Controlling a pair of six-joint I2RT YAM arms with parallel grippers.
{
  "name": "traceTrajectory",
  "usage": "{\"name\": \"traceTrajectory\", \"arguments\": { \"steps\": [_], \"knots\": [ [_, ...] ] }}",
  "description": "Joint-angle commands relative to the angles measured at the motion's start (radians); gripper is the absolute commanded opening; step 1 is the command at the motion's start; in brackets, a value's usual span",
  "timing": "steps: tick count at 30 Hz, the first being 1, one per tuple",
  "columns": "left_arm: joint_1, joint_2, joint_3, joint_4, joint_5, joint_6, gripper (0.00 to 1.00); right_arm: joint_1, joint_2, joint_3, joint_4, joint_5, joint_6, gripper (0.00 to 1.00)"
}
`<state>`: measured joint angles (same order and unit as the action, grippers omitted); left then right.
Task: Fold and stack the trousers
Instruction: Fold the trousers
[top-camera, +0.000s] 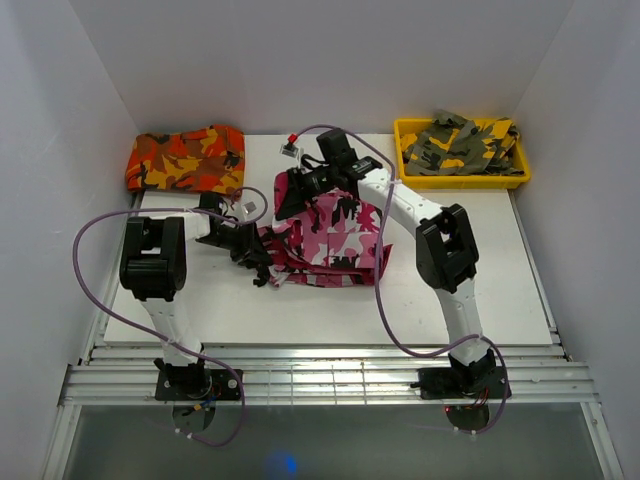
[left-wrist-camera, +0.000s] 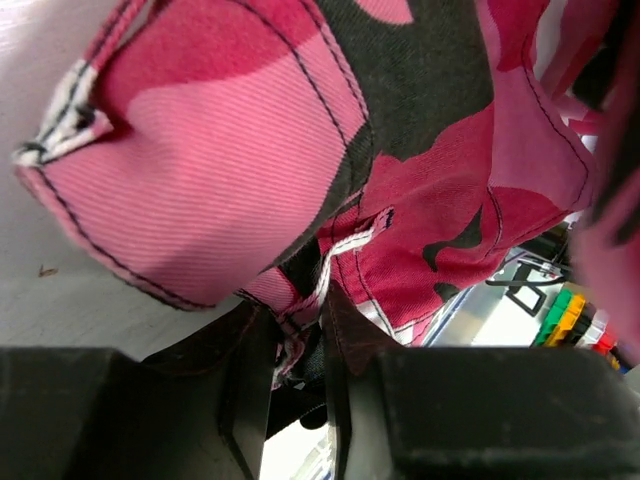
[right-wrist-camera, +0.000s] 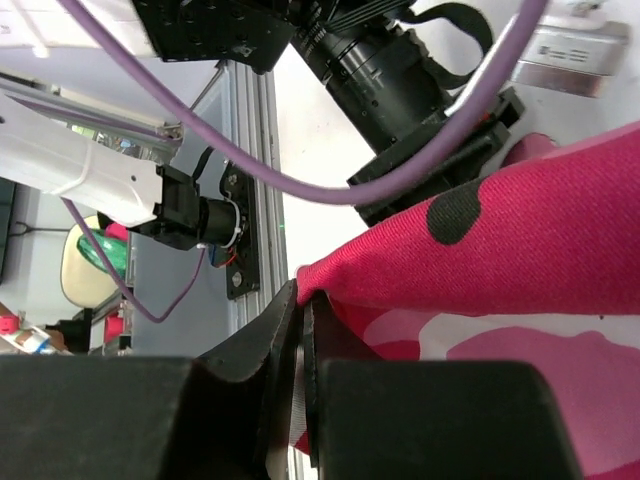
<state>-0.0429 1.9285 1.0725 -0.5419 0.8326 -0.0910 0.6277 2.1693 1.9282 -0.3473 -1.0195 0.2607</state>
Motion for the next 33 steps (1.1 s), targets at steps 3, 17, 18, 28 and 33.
{"name": "traceTrajectory", "arguments": {
  "steps": [3, 17, 18, 28, 33],
  "knots": [
    [0.020, -0.012, -0.005, 0.003, -0.053, 0.011, 0.50, 0.075, 0.082, 0.040, 0.102, 0.007, 0.069, 0.08],
    [0.323, -0.381, 0.036, -0.228, -0.163, 0.216, 0.76, 0.106, 0.204, 0.080, 0.137, -0.016, 0.066, 0.62],
    [0.327, -0.399, 0.053, -0.231, -0.105, 0.224, 0.75, 0.106, 0.187, 0.084, 0.137, -0.020, 0.066, 0.75],
    [0.190, -0.388, 0.210, -0.170, 0.187, 0.147, 0.68, -0.115, -0.109, -0.027, -0.043, -0.103, -0.107, 0.90],
    [0.005, -0.240, 0.247, -0.096, 0.304, 0.054, 0.67, -0.282, -0.184, -0.214, -0.263, -0.192, -0.320, 0.90]
  ]
}}
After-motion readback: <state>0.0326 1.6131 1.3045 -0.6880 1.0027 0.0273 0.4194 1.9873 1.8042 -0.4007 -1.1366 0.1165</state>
